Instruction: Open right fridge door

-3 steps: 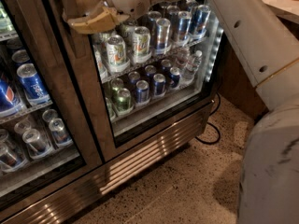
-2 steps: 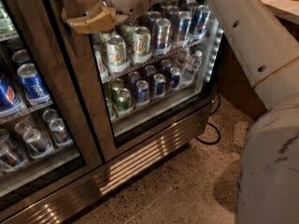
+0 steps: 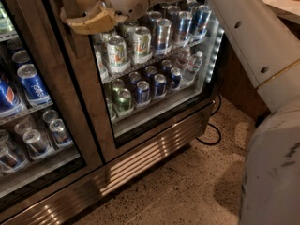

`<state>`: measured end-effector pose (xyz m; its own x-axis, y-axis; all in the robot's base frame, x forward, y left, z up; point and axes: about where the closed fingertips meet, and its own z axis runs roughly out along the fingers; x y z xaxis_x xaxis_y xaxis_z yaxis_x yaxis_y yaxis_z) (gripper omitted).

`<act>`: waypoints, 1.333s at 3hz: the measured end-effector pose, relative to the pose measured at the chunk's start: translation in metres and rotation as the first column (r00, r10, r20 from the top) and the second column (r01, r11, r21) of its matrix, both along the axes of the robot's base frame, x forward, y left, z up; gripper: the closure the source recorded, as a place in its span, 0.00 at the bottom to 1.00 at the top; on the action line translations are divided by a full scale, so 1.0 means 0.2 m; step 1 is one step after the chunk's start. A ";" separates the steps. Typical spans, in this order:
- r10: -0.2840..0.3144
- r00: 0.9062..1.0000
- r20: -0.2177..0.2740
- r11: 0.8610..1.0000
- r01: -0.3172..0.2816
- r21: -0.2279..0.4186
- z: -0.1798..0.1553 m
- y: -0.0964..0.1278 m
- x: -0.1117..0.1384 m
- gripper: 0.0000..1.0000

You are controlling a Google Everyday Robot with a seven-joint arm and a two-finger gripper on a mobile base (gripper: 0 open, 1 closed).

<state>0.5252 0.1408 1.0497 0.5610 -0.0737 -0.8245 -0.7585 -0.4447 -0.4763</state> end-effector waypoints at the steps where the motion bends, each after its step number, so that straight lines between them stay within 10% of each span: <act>1: 0.000 1.000 0.000 1.000 0.000 0.000 0.00 0.00 0.00 1.00; 4: 0.009 1.000 0.014 1.000 -0.009 -0.014 0.03 0.02 -0.01 1.00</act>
Offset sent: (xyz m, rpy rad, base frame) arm 0.0073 0.0213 0.0176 -0.0361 0.0004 0.0567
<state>0.5231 0.1446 1.0547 0.5733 -0.0800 -0.8154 -0.7477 -0.4582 -0.4806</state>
